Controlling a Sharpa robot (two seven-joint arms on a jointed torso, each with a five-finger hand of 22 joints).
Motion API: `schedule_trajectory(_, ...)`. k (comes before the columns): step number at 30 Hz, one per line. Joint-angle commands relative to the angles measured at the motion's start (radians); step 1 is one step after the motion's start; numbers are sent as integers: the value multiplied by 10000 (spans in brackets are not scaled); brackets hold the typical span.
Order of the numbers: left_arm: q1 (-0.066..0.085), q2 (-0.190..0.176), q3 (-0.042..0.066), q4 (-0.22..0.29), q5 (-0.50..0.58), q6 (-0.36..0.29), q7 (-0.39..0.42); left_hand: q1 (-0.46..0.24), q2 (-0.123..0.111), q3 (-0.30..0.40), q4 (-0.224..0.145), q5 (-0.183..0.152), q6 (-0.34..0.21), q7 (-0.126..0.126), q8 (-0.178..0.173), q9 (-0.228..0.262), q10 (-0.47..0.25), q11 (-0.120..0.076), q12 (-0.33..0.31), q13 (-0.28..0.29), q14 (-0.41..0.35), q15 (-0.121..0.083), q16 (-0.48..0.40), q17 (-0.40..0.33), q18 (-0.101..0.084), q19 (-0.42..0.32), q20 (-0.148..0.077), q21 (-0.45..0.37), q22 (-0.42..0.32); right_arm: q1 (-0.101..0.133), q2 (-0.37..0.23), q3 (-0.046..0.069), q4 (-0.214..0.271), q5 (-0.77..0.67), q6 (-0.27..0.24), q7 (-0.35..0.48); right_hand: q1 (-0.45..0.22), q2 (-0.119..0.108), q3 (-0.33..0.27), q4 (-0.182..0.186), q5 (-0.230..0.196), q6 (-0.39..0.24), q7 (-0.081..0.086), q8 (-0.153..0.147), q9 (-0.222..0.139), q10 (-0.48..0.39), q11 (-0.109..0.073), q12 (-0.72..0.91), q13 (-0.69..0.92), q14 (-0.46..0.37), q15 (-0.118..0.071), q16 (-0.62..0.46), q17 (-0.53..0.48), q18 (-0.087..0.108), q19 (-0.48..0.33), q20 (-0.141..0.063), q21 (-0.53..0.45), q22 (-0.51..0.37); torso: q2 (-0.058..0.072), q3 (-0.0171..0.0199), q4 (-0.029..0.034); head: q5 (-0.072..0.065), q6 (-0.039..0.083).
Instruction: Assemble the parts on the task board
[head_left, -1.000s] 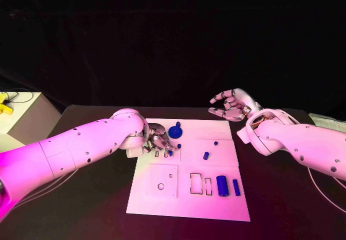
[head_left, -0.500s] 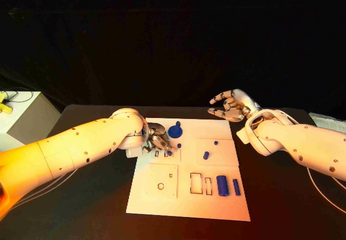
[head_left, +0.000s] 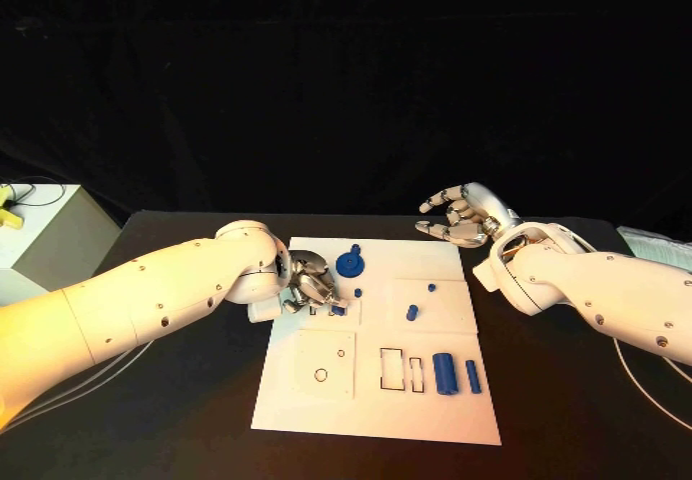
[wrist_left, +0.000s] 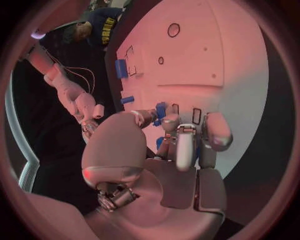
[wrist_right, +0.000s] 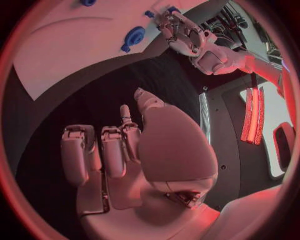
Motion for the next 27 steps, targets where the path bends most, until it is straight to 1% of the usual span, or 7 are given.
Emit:
schedule_trajectory(1,-45,-118,-24,137,673,161,-168,-196,-82,1630,-1551,47,-11,-89,320,1308,46,-25,-36,38,643,-58,-31,1717,-99,-9,-59,-6,24,-26,-8,-1,-9,-95,142,-25,-57,-70,57,21,68,-69,15,-19,-9,-50,6,-46,1333,928,34,-36,2082,67,708,30,-50,1988,-2,9,11,6,9)
schedule_trajectory(7,-54,-439,-20,551,939,-148,-135,-310,-159,1926,-1801,81,20,-101,360,1438,134,-42,5,107,674,-74,0,1779,-109,31,-68,23,96,-61,-40,-3,-10,-93,156,-35,-72,-68,65,33,68,-71,17,-20,-11,-58,9,-54,1325,927,35,-37,2081,72,701,31,-67,1975,10,7,2,-18,25)
schedule_trajectory(11,-62,-652,-19,824,812,-420,-114,-332,-180,1999,-1865,90,38,-106,364,1465,170,-48,21,134,684,-80,10,1797,-117,56,-72,41,141,-71,-70,-5,-2,-91,158,-37,-72,-68,65,33,68,-71,17,-20,-11,-58,9,-54,1325,927,35,-37,2081,72,701,31,-67,1975,21,10,3,-17,22)
schedule_trajectory(15,-75,-852,-19,1089,285,-868,-81,-352,-210,2076,-1943,101,76,-116,370,1494,246,-59,60,202,711,-89,39,1850,-129,99,-79,71,214,-79,-98,-6,4,-87,160,-34,-85,-66,71,43,67,-70,18,-19,-11,-54,10,-51,1327,927,36,-39,2078,67,709,31,-49,1990,30,14,8,-27,-3)
schedule_trajectory(17,-82,-915,-19,1179,-70,-1064,-69,-410,-262,2178,-2044,218,157,-135,375,1535,369,-80,109,290,745,-108,74,1913,-131,119,-94,82,232,-84,-108,-6,7,-86,159,-32,-85,-66,71,43,67,-70,18,-19,-11,-54,10,-51,1327,927,36,-39,2078,67,709,31,-49,1990,33,16,12,-38,0)
schedule_trajectory(22,-96,-987,-18,1347,-814,-1502,-39,-455,-328,2323,-2146,241,241,-160,364,1568,504,-106,160,398,781,-133,112,1983,-147,185,-115,122,330,-98,-123,-7,16,-84,158,-22,-85,-66,71,43,67,-70,18,-19,-11,-54,10,-51,1327,927,36,-39,2078,67,709,31,-49,1990,36,11,1,-11,-16)
schedule_trajectory(27,-121,-1058,-15,1572,-1233,-1809,-14,-514,-411,2444,-2213,263,342,-192,345,1592,667,-140,222,527,833,-164,170,2091,-181,305,-141,200,524,-123,-132,-7,21,-81,168,-16,-85,-66,71,43,67,-70,18,-19,-11,-54,10,-51,1327,927,36,-39,2078,67,709,31,-49,1990,53,6,-5,-38,-12)
